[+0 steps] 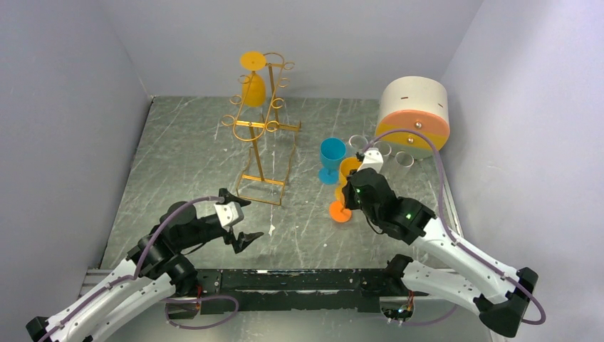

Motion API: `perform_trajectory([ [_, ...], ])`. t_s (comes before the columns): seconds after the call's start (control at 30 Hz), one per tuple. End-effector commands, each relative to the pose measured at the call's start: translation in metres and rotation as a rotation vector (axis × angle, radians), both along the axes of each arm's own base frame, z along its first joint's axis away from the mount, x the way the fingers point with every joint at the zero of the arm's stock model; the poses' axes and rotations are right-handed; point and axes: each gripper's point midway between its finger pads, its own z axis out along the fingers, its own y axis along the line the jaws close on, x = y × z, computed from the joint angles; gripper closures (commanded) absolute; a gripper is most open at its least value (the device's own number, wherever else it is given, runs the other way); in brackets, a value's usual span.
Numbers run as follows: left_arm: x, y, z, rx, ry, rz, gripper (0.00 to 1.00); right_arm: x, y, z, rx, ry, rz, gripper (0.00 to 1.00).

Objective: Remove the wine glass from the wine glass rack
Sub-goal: Place the wine glass at the center of the board.

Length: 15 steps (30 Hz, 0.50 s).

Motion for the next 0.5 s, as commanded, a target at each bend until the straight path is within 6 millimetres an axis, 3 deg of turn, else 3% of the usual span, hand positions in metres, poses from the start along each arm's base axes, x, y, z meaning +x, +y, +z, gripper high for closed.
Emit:
perform_trajectory([
  [0.0,0.001,-0.003,0.017,-0.029,-0.043,-0.015,0.01,0.010,-0.038,-0.002,-0.096,-0.035,-0.205,1.00],
  [0.23,0.003,-0.001,0.016,-0.031,-0.041,-0.001,0.01,0.013,-0.057,-0.018,-0.166,-0.045,-0.293,1.00],
  [0.47,0.003,-0.003,0.012,-0.020,-0.035,-0.016,0.01,0.021,-0.071,-0.016,-0.167,-0.100,-0.378,1.00],
])
